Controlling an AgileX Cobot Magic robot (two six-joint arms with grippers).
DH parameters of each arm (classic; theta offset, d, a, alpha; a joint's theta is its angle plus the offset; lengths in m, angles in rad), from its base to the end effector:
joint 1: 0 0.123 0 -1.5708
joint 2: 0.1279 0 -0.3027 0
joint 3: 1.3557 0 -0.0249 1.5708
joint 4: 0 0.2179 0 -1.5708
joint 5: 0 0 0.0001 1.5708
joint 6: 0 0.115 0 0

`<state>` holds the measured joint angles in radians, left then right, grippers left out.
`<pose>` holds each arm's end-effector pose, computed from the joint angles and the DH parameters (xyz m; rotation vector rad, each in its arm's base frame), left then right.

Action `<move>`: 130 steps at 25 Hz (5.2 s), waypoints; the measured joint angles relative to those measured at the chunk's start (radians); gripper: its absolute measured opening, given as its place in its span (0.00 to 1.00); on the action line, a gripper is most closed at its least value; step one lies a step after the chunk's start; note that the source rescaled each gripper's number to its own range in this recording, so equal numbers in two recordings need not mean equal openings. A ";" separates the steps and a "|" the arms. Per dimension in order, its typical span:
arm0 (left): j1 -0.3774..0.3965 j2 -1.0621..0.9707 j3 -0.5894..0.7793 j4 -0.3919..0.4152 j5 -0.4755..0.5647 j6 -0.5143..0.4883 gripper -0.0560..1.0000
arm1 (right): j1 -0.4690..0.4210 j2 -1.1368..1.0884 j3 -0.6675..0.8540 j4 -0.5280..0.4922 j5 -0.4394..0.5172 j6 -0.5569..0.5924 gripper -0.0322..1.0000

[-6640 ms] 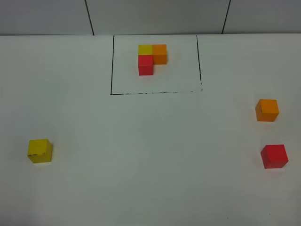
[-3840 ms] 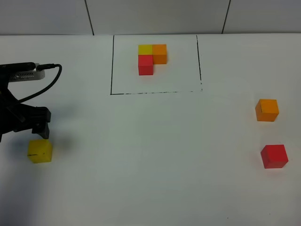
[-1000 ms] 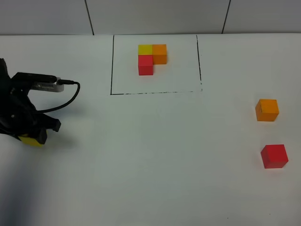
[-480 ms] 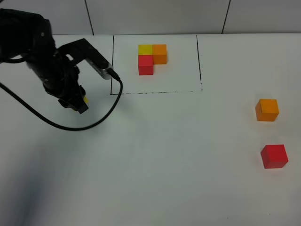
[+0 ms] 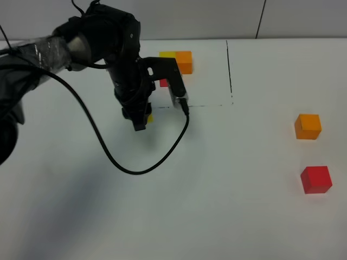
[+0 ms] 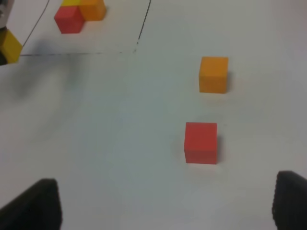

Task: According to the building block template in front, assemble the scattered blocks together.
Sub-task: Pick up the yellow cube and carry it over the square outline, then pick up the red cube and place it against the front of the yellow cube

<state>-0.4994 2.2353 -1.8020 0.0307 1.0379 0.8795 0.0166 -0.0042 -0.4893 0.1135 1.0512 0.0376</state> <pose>0.3967 -0.2129 0.1721 1.8991 2.2731 0.0930 -0.0299 0.0108 0.2490 0.0173 2.0402 0.1698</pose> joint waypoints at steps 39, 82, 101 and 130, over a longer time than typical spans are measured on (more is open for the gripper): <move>-0.047 0.236 -0.251 -0.073 0.042 0.172 0.06 | 0.000 0.000 0.000 0.000 0.000 0.003 0.80; 0.561 -0.236 -0.049 -0.202 -0.043 -0.491 0.90 | 0.000 0.000 0.000 0.000 0.000 0.006 0.80; 0.592 -0.945 0.674 -0.132 -0.185 -0.710 0.88 | 0.000 0.000 0.000 0.000 0.000 0.006 0.80; 0.473 -2.038 1.257 -0.043 0.030 -0.890 0.80 | 0.000 0.000 0.000 0.000 0.000 0.006 0.80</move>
<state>-0.0262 0.1974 -0.5451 -0.0127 1.0678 -0.0105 0.0166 -0.0042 -0.4893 0.1135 1.0512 0.0437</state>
